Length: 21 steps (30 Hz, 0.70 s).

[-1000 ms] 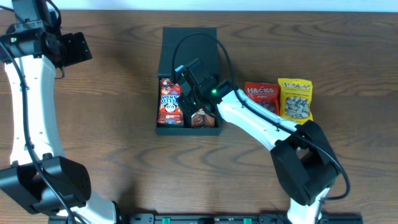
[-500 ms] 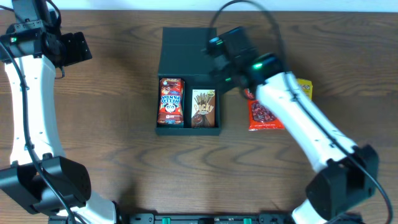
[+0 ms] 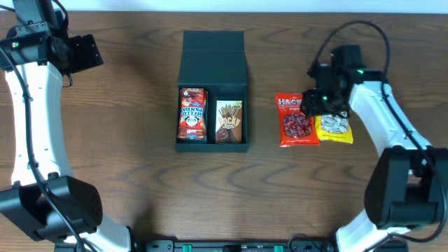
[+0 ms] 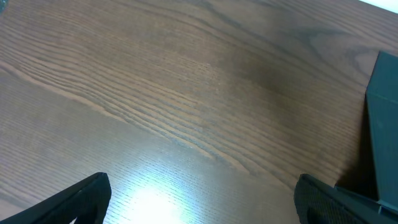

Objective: Pack container
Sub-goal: 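Move the right gripper to the red Hacks candy bag, then grasp the red Hacks bag with the right gripper and lift it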

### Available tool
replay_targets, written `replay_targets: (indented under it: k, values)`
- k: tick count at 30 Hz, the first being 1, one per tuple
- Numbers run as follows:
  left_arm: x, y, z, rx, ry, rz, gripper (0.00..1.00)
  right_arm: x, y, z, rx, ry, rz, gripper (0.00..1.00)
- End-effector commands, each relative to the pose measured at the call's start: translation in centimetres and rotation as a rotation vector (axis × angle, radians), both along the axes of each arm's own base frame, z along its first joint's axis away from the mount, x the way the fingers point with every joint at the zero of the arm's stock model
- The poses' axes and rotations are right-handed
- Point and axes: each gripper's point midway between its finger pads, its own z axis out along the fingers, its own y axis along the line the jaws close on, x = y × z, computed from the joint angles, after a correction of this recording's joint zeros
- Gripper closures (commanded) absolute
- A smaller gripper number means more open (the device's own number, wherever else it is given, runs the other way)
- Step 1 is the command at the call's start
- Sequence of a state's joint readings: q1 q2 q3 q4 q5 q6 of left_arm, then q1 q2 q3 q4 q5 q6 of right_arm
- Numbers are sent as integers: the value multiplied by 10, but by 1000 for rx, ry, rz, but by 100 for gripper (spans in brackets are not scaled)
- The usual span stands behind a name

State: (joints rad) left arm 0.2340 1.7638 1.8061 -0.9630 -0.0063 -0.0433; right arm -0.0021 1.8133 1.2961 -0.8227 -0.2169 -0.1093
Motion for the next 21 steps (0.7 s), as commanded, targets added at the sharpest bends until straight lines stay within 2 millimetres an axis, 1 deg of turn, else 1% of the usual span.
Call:
replay_targets:
  k: [1, 4, 6, 12, 14, 16, 18, 21]
  values:
    - [1, 2, -3, 7, 10, -11, 5, -8, 0, -11, 71, 19, 1, 42]
    - [1, 2, -3, 7, 10, -11, 5, -13, -10, -23, 72, 25, -26, 41]
    - [1, 2, -3, 7, 10, -11, 5, -16, -12, -30, 76, 27, -35, 41]
    - [1, 2, -3, 7, 9, -11, 5, -23, -9, -51, 107, 65, -36, 42]
    - [1, 2, -3, 7, 10, -11, 5, -25, -6, -58, 120, 83, -34, 46]
    - [1, 2, -3, 7, 10, -11, 5, -24, 0, -62, 160, 90, -28, 56]
    - [1, 2, -3, 7, 10, -11, 5, -23, 7, -62, 205, 90, -20, 77]
    - [1, 2, -3, 7, 10, -11, 5, -20, 12, -58, 236, 80, -24, 97]
